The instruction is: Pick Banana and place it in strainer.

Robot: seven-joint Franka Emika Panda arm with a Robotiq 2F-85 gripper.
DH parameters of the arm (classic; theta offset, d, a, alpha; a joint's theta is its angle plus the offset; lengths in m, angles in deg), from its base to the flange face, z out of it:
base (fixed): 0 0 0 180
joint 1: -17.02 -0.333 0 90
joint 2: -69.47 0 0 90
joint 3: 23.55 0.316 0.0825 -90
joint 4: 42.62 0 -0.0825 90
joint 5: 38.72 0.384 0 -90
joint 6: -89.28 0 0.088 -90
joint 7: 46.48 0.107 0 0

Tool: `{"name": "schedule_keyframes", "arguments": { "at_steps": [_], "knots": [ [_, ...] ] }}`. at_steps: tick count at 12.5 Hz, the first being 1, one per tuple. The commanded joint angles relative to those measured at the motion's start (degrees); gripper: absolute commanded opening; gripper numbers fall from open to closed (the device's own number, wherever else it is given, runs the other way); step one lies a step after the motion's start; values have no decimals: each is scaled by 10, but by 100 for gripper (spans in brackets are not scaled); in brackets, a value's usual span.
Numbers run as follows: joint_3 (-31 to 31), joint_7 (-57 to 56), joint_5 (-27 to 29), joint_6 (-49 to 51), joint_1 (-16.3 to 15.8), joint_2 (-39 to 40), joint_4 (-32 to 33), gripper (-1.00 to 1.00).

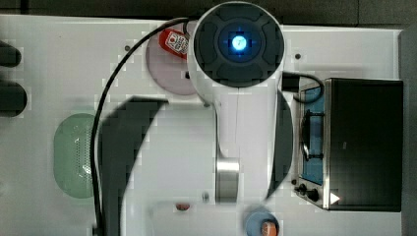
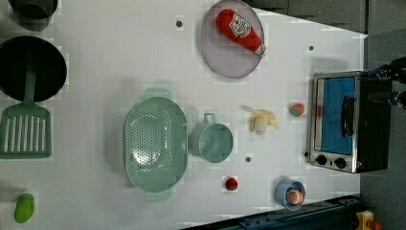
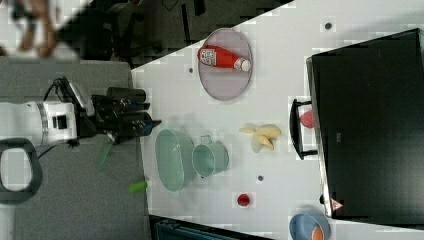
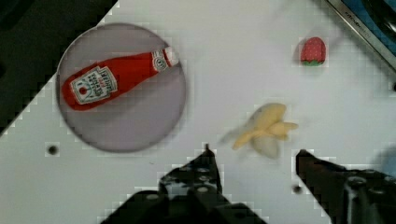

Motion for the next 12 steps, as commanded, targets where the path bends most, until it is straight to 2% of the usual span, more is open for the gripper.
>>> {"name": "schedule_keyframes", "arguments": {
  "at_steps": [1, 3, 8, 12],
  "knots": [
    [-15, 22, -6, 117, 11, -286, 157, 58],
    [-15, 22, -6, 117, 11, -286, 160, 99],
    [-14, 22, -4, 91, 10, -264, 214, 100],
    [-14, 22, -2, -42, 9, -210, 306, 100]
  ]
}}
